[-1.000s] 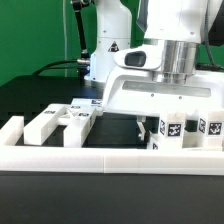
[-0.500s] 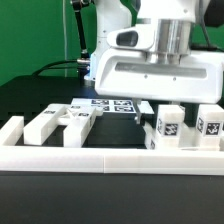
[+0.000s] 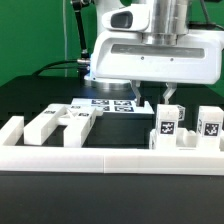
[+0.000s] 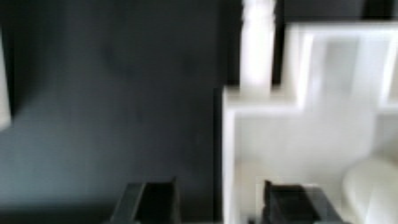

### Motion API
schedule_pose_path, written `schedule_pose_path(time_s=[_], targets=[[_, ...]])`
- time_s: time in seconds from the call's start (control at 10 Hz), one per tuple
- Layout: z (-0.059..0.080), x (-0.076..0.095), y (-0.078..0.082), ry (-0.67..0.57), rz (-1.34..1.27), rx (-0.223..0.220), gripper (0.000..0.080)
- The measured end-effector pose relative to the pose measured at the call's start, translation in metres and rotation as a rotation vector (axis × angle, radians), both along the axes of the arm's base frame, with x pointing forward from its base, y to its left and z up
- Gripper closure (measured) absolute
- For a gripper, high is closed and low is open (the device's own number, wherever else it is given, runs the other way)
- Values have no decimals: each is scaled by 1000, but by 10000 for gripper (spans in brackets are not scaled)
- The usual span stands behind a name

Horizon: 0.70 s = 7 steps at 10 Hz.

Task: Assemble chair

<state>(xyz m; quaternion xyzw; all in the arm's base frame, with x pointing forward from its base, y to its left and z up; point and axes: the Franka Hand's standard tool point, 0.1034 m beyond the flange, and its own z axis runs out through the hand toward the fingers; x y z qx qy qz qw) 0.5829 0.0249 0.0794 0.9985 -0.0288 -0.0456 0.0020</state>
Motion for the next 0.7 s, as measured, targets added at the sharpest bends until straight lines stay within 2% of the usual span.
schedule_pose_path(time_s=[0.1,0.2,0.4,0.5,0.7], targets=[[0,5,-1,-28,1,-6,568],[-1,4,-1,-24,0,-6,568],[-7,3,4,-36,1,-9,214],[-11,3,7,-45,6,-10,214],[-25,5,14,-86,15,-22,155]])
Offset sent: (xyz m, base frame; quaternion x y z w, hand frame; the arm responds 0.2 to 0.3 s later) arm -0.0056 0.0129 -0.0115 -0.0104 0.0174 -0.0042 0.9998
